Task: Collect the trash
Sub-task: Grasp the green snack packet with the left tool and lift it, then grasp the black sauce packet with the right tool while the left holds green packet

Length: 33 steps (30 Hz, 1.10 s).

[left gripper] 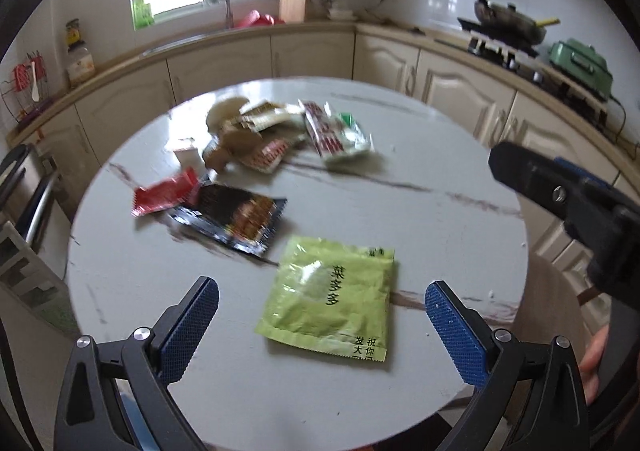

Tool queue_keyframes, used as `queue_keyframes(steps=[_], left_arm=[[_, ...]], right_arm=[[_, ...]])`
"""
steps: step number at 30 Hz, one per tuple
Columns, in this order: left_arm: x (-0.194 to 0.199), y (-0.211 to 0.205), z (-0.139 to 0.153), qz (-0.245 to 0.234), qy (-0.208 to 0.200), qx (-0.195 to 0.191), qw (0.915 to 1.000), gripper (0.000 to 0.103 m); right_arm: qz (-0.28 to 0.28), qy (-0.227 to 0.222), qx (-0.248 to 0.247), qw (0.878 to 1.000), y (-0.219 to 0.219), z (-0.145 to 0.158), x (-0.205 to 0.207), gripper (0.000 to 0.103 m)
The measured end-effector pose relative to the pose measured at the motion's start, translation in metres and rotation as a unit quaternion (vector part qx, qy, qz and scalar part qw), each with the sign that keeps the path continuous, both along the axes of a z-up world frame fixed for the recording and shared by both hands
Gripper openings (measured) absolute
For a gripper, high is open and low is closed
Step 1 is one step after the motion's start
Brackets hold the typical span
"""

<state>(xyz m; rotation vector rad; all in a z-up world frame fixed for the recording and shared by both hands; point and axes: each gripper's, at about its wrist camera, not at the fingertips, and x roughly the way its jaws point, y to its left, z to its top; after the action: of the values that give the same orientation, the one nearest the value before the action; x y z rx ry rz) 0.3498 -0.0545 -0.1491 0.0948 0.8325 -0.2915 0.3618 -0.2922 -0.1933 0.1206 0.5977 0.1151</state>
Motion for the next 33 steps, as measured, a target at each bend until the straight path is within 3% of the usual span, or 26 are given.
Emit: queue_keyframes(steps=[2, 5, 7, 10, 12, 18, 23, 27, 33], left_arm=[[0.014, -0.005, -0.011, -0.003, 0.011, 0.006, 0.9999, 0.099], [0.028, -0.009, -0.026, -0.007, 0.032, 0.01, 0.9994, 0.084], [0.034, -0.011, -0.028, -0.01, 0.023, 0.014, 0.9996, 0.082], [0.044, -0.013, -0.031, -0.025, 0.015, 0.009, 0.9995, 0.069], [0.043, -0.013, -0.032, -0.044, 0.007, 0.004, 0.999, 0.046], [0.046, -0.002, -0.038, -0.062, 0.006, -0.029, 0.9976, 0.011], [0.03, 0.04, -0.029, -0.065, 0.008, -0.107, 0.9921, 0.009], [0.016, 0.078, -0.016, -0.042, -0.016, -0.122, 0.9914, 0.009], [0.01, 0.158, -0.025, 0.056, -0.015, -0.114, 0.9918, 0.01]], right_arm=[[0.0, 0.008, -0.001, 1.0, -0.003, -0.007, 0.005, 0.103], [0.0, 0.017, 0.002, 1.0, -0.007, -0.014, 0.011, 0.103], [-0.002, 0.019, 0.004, 1.0, -0.01, -0.017, 0.014, 0.103], [-0.003, 0.021, 0.006, 1.0, -0.012, -0.018, 0.017, 0.103], [-0.002, 0.022, 0.006, 1.0, -0.012, -0.017, 0.019, 0.103], [0.0, 0.026, 0.006, 1.0, -0.008, -0.017, 0.02, 0.103], [0.005, 0.032, -0.002, 0.999, -0.001, -0.018, 0.023, 0.103], [0.019, 0.043, -0.009, 0.999, 0.014, -0.021, 0.03, 0.103], [0.084, 0.074, -0.025, 0.993, 0.06, -0.027, 0.053, 0.103]])
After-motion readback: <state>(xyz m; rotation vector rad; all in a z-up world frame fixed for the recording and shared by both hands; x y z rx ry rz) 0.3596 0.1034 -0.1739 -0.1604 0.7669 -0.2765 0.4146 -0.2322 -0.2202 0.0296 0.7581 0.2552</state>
